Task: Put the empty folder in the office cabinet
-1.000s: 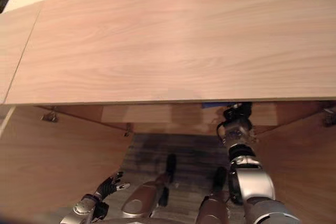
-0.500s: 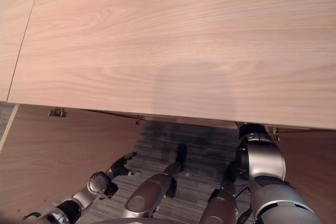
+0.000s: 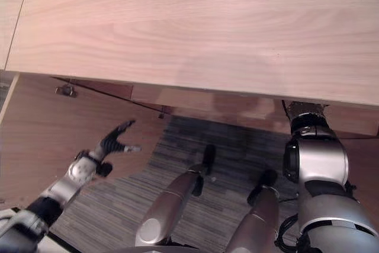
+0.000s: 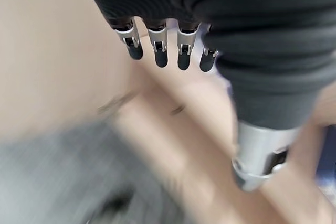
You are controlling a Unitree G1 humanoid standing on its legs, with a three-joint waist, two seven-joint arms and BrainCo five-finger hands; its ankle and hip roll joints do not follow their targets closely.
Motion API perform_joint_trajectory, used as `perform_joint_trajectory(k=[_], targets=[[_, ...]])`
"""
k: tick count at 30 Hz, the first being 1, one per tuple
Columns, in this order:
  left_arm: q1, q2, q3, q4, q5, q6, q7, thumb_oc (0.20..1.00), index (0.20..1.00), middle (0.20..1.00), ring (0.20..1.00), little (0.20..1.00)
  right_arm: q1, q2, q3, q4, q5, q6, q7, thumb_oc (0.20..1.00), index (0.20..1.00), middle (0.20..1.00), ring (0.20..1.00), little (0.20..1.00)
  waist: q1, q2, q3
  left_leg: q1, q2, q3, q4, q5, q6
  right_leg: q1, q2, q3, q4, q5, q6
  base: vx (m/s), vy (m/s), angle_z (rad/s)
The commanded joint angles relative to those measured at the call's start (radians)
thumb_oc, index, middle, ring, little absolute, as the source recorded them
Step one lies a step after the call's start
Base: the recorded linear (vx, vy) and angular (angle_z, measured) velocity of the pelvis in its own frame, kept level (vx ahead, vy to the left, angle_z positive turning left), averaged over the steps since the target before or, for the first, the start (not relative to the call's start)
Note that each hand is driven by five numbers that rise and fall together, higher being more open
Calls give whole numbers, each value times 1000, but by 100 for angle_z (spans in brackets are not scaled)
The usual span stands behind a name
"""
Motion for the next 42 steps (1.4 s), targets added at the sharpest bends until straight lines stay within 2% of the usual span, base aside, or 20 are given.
perform_joint_trajectory(k=[1, 2, 3, 4, 6, 11, 14, 27, 42], targets=[[-61, -318, 196, 712, -101, 9, 46, 1000, 1000, 1000, 1000, 1000, 19, -200, -53, -63, 38, -95, -29, 200, 200, 200, 200, 200, -60, -33, -55, -53, 160, -39, 133, -106, -112, -29, 6, 101, 78, -92, 94, 17, 7, 9], [-72, -327, 193, 725, -102, 3, 49, 1000, 1000, 1000, 1000, 1000, 6, -204, -46, -57, 40, -95, -27, 200, 200, 200, 200, 200, -58, -29, -49, -69, 159, -35, 131, -80, -108, -48, 3, 98, 76, -66, 87, 22, 12, -11], [-138, -322, 150, 652, -109, -67, 62, 1000, 1000, 1000, 1000, 1000, -3, -189, -29, -52, 35, -102, -25, 200, 200, 200, 200, 200, -72, -40, -56, -87, 162, -45, 162, -119, -111, -70, 5, 108, 112, -103, 90, 14, -4, -18], [-130, -362, 162, 728, -105, 4, 83, 1000, 1000, 1000, 1000, 1000, -8, -172, -25, -59, 34, -108, -27, 200, 200, 200, 200, 200, -78, -48, -59, -114, 167, -43, 192, -127, -106, -97, 8, 117, 136, -114, 84, 104, -15, -21], [-128, -368, 158, 662, -113, -14, 113, 1000, 1000, 1000, 1000, 1000, -37, -170, -32, -60, 52, -123, -40, 200, 200, 200, 200, 200, -87, -58, -63, -183, 173, -53, 261, -153, -98, -169, 12, 123, 205, -142, 72, -27, 2, 21], [-124, -338, 162, 598, -152, -10, 110, 1000, 1000, 1000, 1000, 1000, -60, -190, -19, -58, 72, -129, -52, 200, 200, 200, 200, 200, -95, -73, -75, -277, 178, -69, 347, -183, -94, -263, 20, 131, 282, -175, 60, -33, -15, -10], [-131, -334, 169, 603, -155, -9, 112, 1000, 1000, 1000, 1000, 1000, -63, -188, -17, -58, 74, -130, -56, 200, 200, 200, 200, 200, -97, -79, -82, -311, 178, -74, 362, -182, -94, -292, 15, 129, 299, -181, 57, -11, -5, -2], [-132, -348, 169, 641, -150, -9, 128, 1000, 1000, 1000, 1000, 1000, -105, -162, 14, -40, 48, -121, -66, 200, 200, 200, 200, 200, -100, -96, -131, -398, 179, -53, 427, -211, -89, -393, 4, 150, 357, -196, 60, 7, 13, -2], [-135, -337, 161, 637, -151, -10, 137, 1000, 1000, 1000, 1000, 1000, -147, -155, 68, -17, -2, -96, -94, 200, 200, 200, 200, 200, -101, -100, -137, -411, 178, -43, 452, -228, -89, -413, 14, 170, 380, -214, 49, 2, 0, 0]])
